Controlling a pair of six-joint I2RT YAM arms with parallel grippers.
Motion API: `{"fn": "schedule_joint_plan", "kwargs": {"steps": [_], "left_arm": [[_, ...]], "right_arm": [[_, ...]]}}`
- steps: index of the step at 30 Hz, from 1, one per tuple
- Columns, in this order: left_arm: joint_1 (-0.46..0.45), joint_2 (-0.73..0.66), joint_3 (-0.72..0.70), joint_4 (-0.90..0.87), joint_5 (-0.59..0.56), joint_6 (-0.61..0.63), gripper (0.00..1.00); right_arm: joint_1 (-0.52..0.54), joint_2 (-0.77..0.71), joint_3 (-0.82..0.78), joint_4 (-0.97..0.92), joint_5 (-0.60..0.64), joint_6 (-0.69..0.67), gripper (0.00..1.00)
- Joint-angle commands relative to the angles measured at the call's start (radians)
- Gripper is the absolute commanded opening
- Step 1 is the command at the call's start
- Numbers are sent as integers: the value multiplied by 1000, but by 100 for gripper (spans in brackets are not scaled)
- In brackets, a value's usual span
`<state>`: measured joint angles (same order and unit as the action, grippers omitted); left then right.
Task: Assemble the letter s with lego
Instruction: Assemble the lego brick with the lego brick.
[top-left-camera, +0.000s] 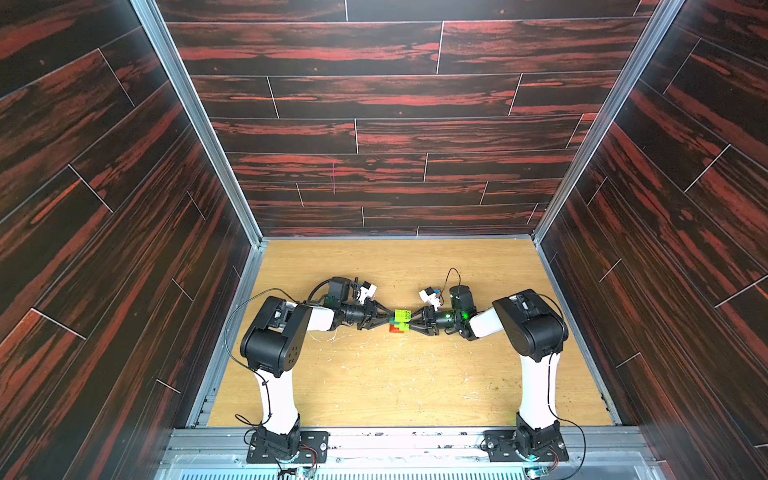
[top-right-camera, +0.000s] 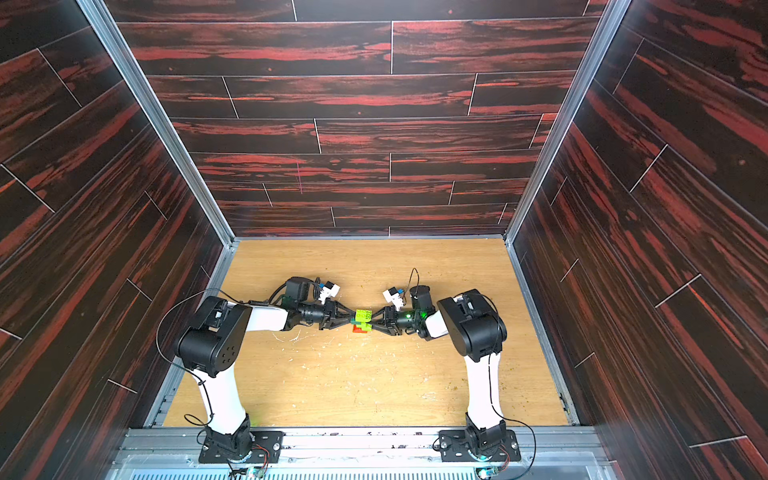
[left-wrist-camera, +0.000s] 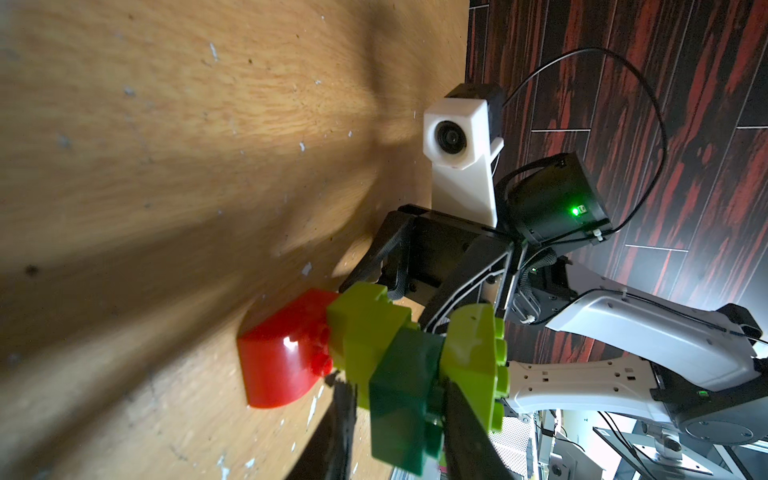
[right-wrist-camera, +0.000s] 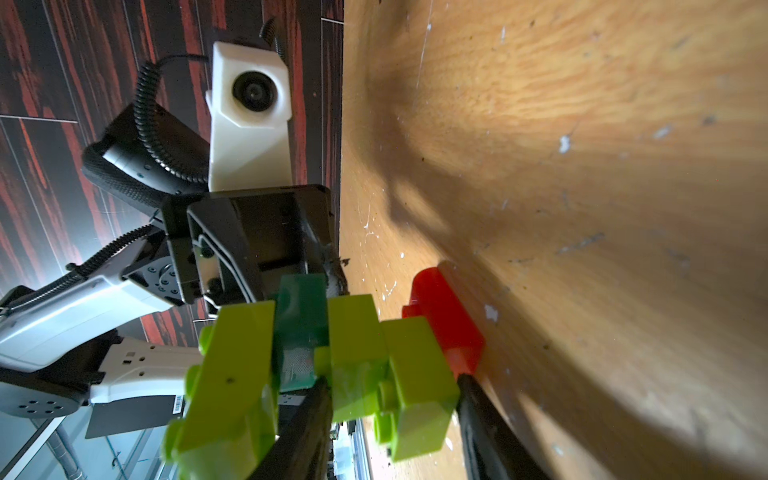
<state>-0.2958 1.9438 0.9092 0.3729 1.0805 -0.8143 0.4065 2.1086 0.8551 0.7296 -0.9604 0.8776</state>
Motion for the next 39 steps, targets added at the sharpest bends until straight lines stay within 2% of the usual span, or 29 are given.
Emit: {"fn": "schedule_joint_plan", "kwargs": {"steps": [1, 19, 27, 39], "left_arm": [[-30, 6, -9, -101, -80, 12, 37], [-30, -60, -15, -55, -65, -32, 51], [-25, -85, -7, -136, -82, 25, 58], [-19, -95, 10, -153, -84, 27, 60]], "right_arm": [[22, 39, -51, -164, 97, -31, 51], [21, -41, -78, -69, 52, 4, 55], [17, -74, -88, -69, 43, -4, 58], [1, -98, -88, -90, 46, -18, 60]]}}
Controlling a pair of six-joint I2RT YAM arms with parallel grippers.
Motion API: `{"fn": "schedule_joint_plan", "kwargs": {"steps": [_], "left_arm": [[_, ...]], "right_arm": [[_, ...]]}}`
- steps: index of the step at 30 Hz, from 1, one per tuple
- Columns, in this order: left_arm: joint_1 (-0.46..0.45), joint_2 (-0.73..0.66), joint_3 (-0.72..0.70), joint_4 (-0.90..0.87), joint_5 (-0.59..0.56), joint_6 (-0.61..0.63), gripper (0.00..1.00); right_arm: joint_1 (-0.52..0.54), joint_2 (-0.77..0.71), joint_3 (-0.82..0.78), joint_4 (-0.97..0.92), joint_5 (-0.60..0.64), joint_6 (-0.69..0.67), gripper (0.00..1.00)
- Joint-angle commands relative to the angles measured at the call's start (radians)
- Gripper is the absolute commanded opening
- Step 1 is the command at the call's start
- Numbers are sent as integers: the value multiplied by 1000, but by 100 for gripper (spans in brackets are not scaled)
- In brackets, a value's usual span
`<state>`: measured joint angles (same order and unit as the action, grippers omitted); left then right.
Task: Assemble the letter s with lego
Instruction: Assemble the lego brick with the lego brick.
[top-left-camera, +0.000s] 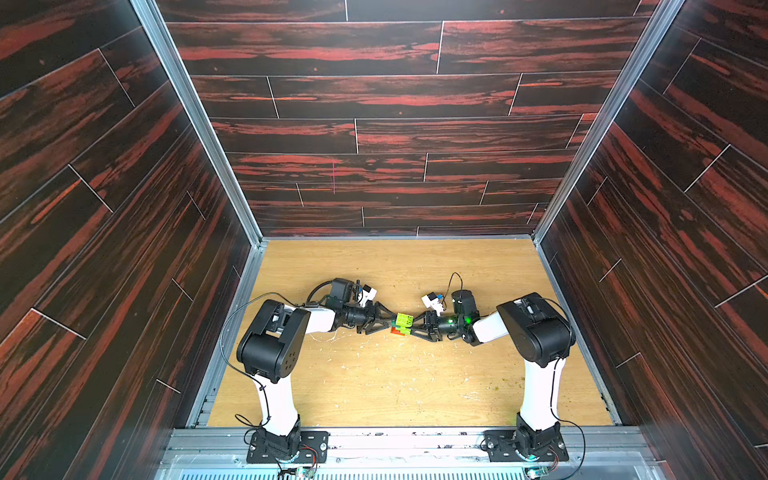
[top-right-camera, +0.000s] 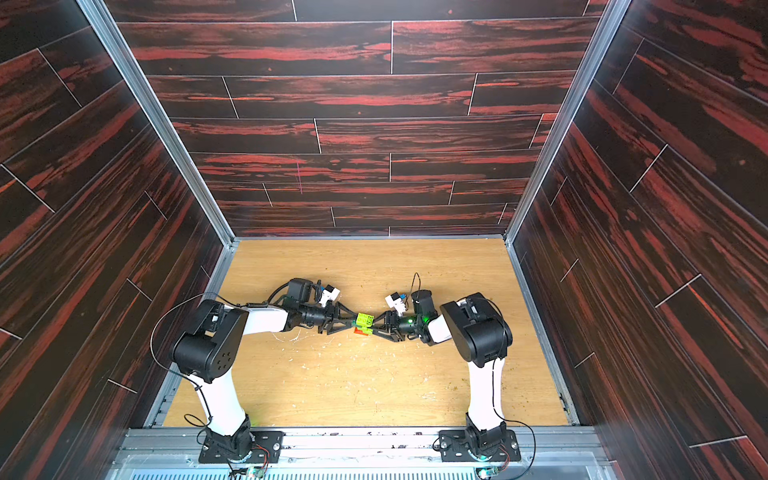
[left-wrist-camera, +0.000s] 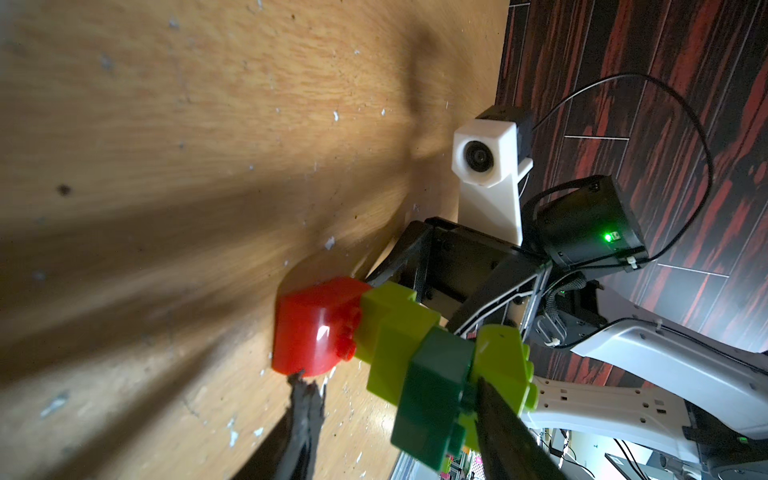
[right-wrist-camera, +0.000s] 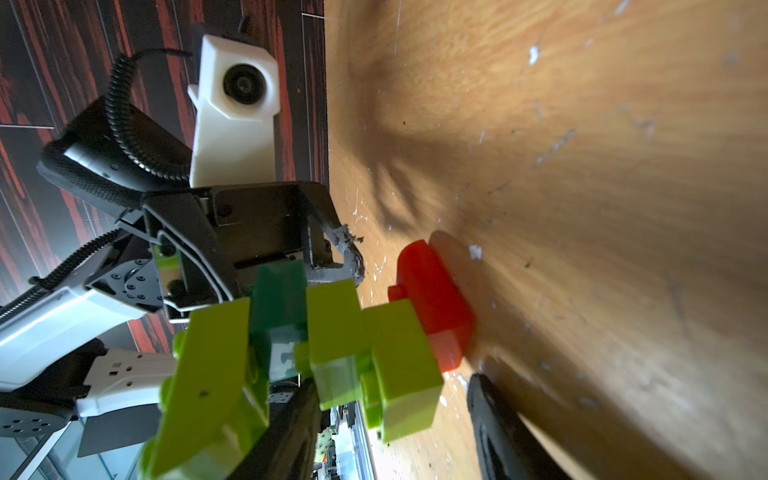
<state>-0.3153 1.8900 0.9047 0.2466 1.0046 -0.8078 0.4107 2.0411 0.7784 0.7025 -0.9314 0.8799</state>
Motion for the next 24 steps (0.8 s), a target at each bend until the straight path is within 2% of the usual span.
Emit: {"fn": "schedule_joint_plan", "kwargs": {"steps": [1, 16, 20, 24], "left_arm": [[-1, -41, 15, -27, -8, 22, 61], [7, -64, 45, -64, -9, 38, 65], [18, -72, 65, -141, -27, 88, 66], [39, -98, 79, -222, -60, 144, 67]], "right_arm": [[-5, -30, -11, -61, 14, -20, 60], [-31, -108, -18, -107, 11, -68, 65], [-52, -128, -45, -112, 17, -89, 65], [-64, -193, -61, -206, 60, -193, 66]]}}
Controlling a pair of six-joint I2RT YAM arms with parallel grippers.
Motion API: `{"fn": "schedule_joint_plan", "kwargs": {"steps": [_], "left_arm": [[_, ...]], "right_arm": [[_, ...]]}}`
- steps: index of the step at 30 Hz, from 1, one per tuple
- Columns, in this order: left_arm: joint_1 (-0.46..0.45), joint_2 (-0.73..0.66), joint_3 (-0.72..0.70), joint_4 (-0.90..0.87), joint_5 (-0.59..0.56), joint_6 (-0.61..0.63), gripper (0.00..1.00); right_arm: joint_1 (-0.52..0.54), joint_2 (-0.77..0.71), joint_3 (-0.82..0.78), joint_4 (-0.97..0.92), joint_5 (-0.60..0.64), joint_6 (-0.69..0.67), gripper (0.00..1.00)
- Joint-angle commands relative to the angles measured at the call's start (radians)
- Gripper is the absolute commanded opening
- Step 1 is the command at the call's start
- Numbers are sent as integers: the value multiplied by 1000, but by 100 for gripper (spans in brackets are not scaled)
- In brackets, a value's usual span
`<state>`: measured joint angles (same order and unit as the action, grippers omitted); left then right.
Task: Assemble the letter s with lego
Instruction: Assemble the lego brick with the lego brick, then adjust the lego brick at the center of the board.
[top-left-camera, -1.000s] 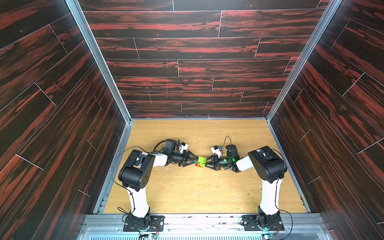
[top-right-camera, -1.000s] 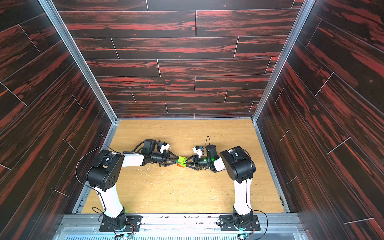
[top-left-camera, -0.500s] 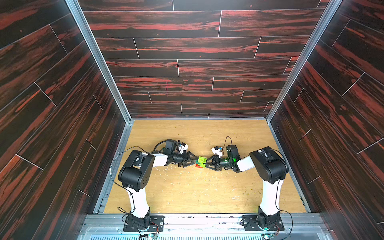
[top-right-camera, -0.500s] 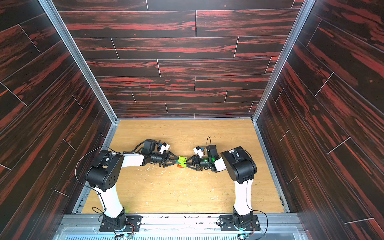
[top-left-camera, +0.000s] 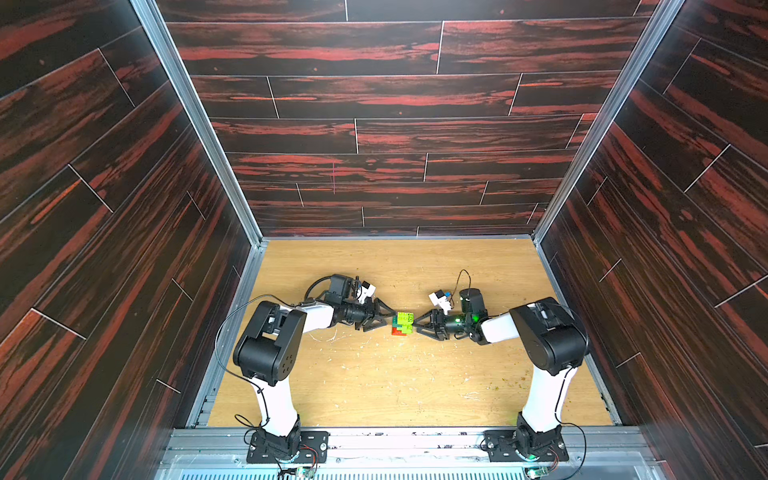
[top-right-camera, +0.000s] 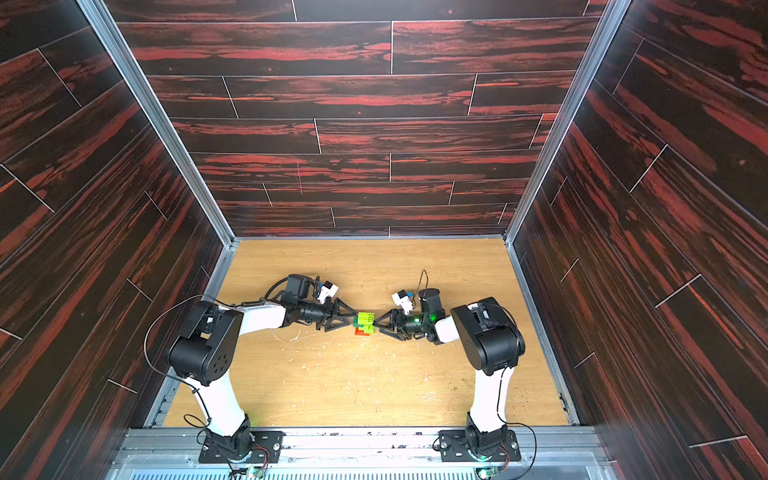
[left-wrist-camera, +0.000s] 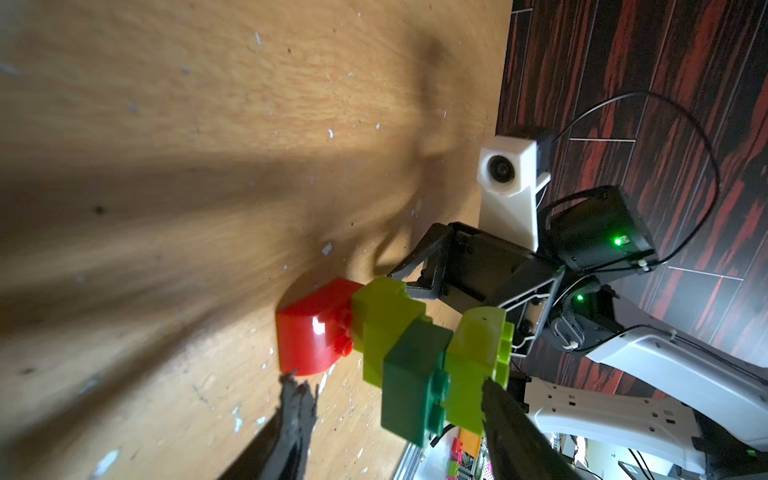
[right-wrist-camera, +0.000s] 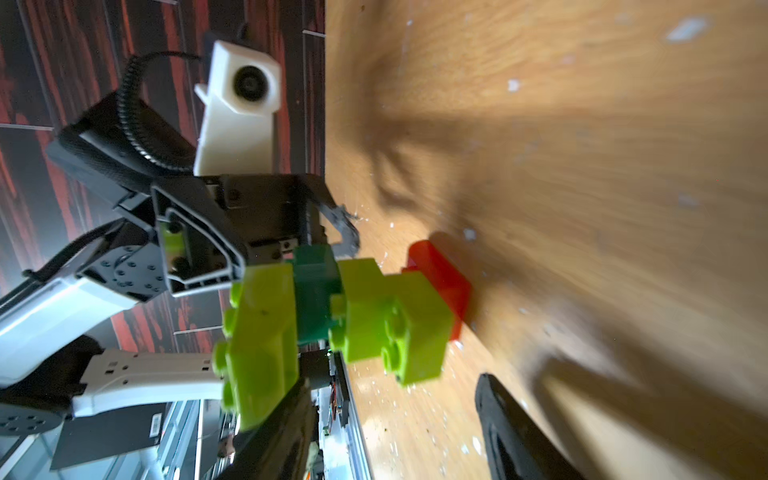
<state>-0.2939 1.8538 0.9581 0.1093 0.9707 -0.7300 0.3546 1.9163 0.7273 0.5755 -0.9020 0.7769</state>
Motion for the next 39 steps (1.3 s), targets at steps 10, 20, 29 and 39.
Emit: {"fn": "schedule_joint_plan", "kwargs": {"steps": [10, 20, 29, 39], "left_arm": [[48, -183, 112, -421, -222, 300, 70], [86, -310, 41, -477, -305, 359, 71], [101, -341, 16, -487, -287, 363, 71], [102, -326, 24, -489, -264, 368, 71]], "right_arm": [[-19, -328, -63, -229, 218, -468, 66], [114, -444, -185, -81, 463, -943, 62], [189, -290, -107, -37, 470, -1212, 65], [188, -149, 31, -174, 368, -1266, 67]]}}
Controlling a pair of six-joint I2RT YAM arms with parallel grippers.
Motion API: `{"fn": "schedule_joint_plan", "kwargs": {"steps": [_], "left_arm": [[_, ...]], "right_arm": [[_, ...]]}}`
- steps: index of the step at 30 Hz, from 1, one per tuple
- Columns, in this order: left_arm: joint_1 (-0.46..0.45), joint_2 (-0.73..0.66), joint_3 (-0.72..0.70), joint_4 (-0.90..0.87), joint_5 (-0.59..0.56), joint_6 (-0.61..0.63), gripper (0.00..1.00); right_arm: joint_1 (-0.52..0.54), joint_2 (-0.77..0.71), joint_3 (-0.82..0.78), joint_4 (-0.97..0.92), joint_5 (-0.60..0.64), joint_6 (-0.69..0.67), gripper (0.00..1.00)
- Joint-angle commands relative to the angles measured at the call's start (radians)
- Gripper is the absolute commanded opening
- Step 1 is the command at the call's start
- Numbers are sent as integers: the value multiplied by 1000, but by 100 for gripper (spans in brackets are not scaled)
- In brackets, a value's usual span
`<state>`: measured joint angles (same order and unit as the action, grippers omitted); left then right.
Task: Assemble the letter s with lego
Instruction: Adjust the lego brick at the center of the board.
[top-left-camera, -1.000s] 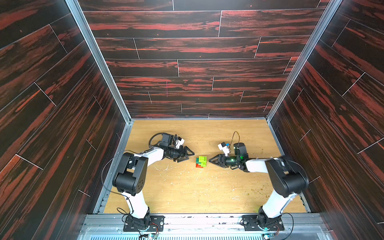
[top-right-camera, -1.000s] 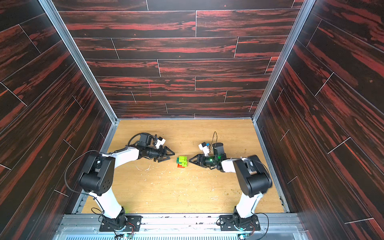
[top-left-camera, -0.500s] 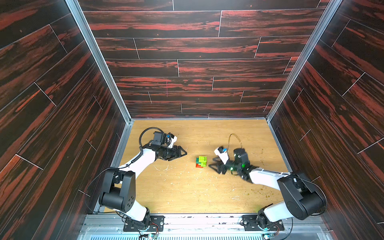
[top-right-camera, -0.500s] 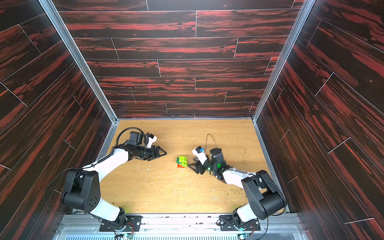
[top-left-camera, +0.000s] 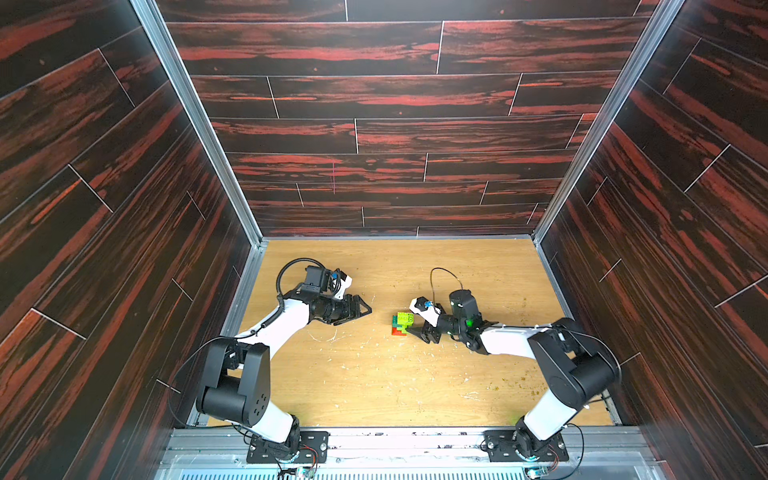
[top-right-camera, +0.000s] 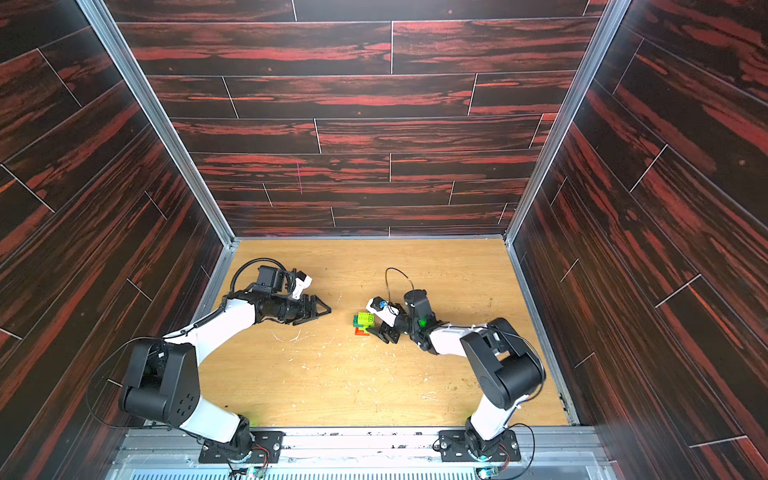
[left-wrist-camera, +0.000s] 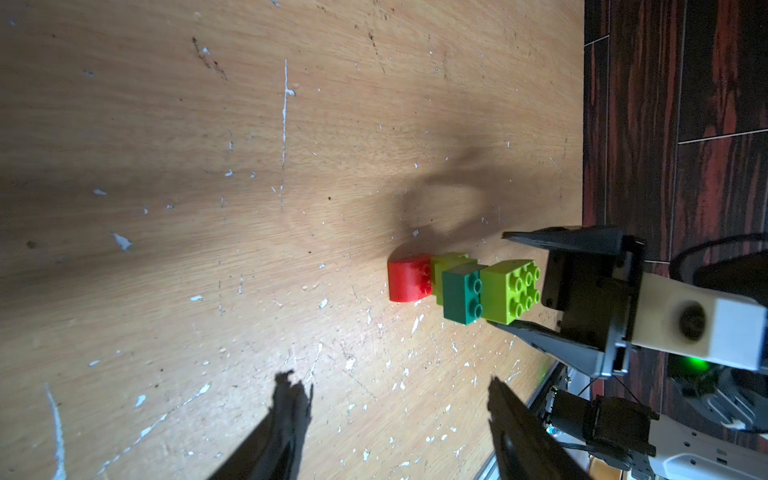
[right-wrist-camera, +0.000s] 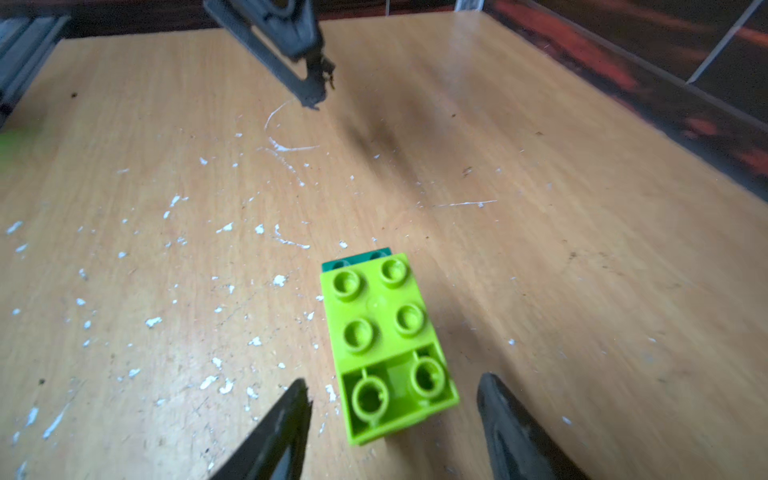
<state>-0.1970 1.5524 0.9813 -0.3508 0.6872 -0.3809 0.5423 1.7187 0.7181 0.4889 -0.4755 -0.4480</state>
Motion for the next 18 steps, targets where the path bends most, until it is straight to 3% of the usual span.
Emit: {"fn": "schedule_joint_plan", "kwargs": {"steps": [1, 10, 18], "left_arm": [[5, -24, 2, -28, 20, 19, 71], [5, -14, 3, -37, 22, 22, 71], [5, -1, 7, -42, 29, 23, 71]], "right_arm": [[1, 62, 53, -95, -59, -42, 67], [9, 139, 122, -146, -73, -42, 60], [11, 183, 169, -191, -125, -25, 40]]}}
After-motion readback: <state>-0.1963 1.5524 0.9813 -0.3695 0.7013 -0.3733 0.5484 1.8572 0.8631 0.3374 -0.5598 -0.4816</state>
